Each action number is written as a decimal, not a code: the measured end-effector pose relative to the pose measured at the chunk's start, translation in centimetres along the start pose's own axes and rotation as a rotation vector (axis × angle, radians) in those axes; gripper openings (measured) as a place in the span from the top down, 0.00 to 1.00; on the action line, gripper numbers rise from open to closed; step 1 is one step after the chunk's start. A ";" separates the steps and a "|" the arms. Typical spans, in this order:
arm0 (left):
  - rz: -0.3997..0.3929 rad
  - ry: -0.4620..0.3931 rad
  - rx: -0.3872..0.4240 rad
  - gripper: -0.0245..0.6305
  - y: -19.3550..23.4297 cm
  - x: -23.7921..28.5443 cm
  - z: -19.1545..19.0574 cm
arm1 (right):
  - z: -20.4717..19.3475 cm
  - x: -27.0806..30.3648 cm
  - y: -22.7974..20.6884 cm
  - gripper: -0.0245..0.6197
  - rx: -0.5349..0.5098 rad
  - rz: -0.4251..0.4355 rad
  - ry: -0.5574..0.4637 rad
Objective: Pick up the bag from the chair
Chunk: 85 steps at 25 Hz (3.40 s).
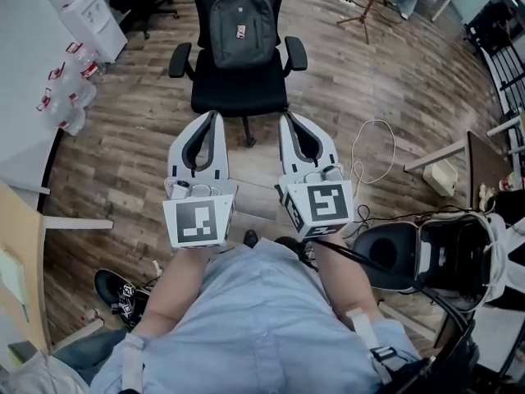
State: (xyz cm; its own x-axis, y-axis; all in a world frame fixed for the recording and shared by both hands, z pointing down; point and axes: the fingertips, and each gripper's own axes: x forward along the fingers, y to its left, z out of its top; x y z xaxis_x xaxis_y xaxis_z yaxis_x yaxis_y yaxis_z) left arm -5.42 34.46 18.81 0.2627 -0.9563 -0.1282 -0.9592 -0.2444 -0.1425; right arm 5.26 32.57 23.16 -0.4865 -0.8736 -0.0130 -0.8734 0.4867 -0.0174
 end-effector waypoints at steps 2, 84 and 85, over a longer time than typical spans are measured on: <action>-0.005 0.000 -0.008 0.96 0.5 1.0 -0.5 | -0.2 1.1 -0.2 0.96 -0.003 -0.004 0.008; 0.022 0.176 -0.032 0.96 22.9 54.4 -18.5 | -6.7 56.0 -27.0 0.96 0.019 -0.110 0.122; 0.024 0.182 -0.036 0.96 22.8 54.4 -18.9 | -7.2 56.0 -27.2 0.96 0.021 -0.109 0.133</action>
State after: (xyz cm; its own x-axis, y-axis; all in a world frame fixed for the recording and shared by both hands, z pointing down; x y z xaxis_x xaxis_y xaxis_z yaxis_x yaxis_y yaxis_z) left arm -14.98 -26.21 27.10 0.2199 -0.9743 0.0492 -0.9688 -0.2240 -0.1060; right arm 1.60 -29.56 30.09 -0.3891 -0.9131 0.1221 -0.9210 0.3881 -0.0325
